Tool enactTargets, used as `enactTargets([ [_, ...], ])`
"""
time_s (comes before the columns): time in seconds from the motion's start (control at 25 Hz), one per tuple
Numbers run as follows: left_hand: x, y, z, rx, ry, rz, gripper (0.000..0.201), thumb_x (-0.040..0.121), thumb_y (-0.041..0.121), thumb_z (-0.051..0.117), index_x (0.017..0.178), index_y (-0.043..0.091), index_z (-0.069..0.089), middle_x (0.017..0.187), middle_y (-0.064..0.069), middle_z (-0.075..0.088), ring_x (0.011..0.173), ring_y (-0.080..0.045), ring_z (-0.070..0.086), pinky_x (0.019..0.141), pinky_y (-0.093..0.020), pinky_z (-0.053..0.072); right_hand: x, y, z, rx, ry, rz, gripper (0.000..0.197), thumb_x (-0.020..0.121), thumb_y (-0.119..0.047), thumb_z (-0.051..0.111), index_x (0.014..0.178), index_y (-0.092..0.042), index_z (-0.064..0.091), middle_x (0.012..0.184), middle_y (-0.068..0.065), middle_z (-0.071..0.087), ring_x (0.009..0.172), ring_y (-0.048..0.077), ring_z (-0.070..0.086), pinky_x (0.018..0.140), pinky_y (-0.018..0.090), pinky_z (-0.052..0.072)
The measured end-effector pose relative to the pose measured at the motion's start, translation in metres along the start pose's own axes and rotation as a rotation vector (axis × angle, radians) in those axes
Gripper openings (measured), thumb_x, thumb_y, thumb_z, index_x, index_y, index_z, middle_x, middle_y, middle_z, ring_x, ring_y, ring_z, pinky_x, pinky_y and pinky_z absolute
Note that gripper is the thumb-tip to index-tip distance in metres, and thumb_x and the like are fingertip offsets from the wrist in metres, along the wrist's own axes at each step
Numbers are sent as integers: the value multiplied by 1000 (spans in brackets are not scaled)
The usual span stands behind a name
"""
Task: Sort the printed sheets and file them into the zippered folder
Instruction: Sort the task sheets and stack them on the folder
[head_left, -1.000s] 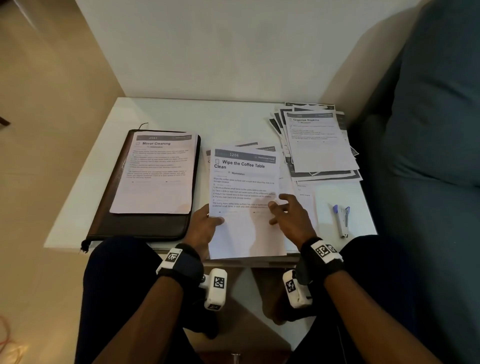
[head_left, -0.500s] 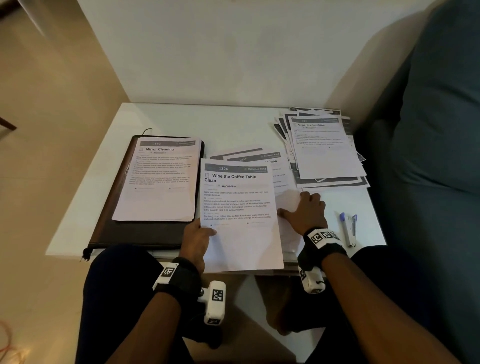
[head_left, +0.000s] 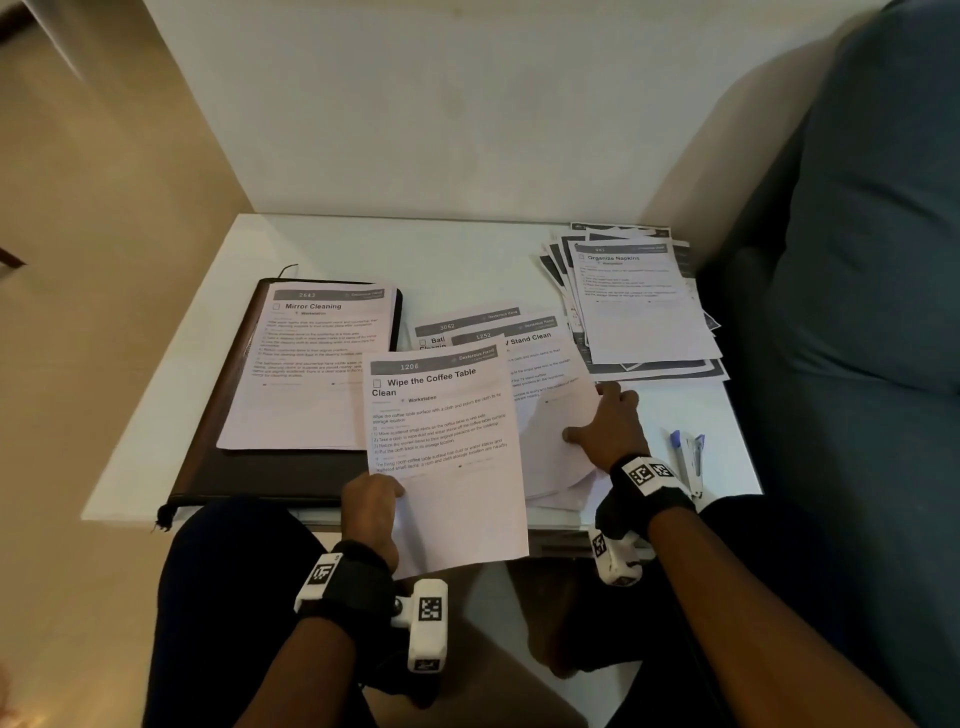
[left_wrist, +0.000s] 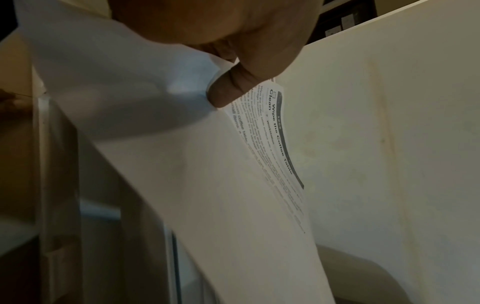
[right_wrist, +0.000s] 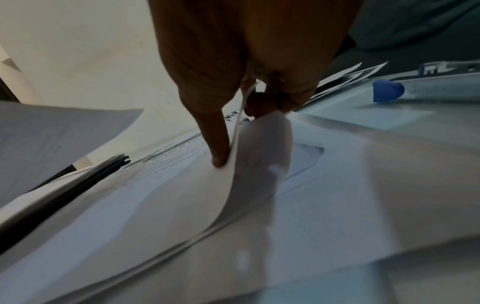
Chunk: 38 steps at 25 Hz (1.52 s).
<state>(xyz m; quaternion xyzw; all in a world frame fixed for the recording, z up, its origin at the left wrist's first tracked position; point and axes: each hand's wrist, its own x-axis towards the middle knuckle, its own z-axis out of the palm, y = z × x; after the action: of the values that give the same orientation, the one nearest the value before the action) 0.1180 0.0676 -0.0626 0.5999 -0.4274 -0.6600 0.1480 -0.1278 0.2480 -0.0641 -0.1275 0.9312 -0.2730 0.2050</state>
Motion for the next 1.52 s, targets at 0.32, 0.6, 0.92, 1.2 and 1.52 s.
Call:
enactTargets([
  [0.32, -13, 8, 6, 21, -41, 43, 30, 94, -14, 46, 87, 9, 63, 92, 0, 64, 81, -16, 56, 66, -27, 45, -28, 7, -6, 319, 57, -9, 28, 96, -14, 55, 122, -13, 65, 120, 7, 69, 105, 28, 66, 89, 42, 57],
  [0.6, -25, 17, 14, 33, -79, 127, 35, 93, -13, 46, 90, 16, 65, 93, -2, 67, 83, -21, 58, 66, -29, 44, -77, 1, -4, 759, 0, 87, 31, 96, 1, 52, 115, -21, 64, 118, 2, 69, 105, 26, 66, 88, 42, 59],
  [0.92, -22, 21, 18, 57, -175, 155, 44, 91, -13, 46, 122, 10, 66, 111, -3, 71, 94, -19, 62, 72, -30, 48, -104, 6, 15, 785, -92, 26, 32, 93, 3, 59, 110, -22, 69, 113, -8, 74, 106, 19, 68, 95, 44, 58],
  [1.2, -15, -8, 10, 145, -147, 167, 41, 87, -8, 50, 114, 15, 71, 113, -7, 75, 105, -31, 68, 95, -50, 58, -111, -1, 17, 789, -243, 167, 17, 82, -6, 53, 96, -1, 62, 103, 7, 73, 91, 26, 65, 79, 38, 51],
  [1.52, -21, -18, 8, 163, -103, 134, 32, 83, -3, 63, 111, 12, 64, 108, -5, 74, 99, -25, 68, 84, -39, 56, -111, 2, 32, 660, -246, -43, 27, 93, -12, 71, 115, -26, 72, 110, -9, 77, 99, 15, 74, 92, 43, 60],
])
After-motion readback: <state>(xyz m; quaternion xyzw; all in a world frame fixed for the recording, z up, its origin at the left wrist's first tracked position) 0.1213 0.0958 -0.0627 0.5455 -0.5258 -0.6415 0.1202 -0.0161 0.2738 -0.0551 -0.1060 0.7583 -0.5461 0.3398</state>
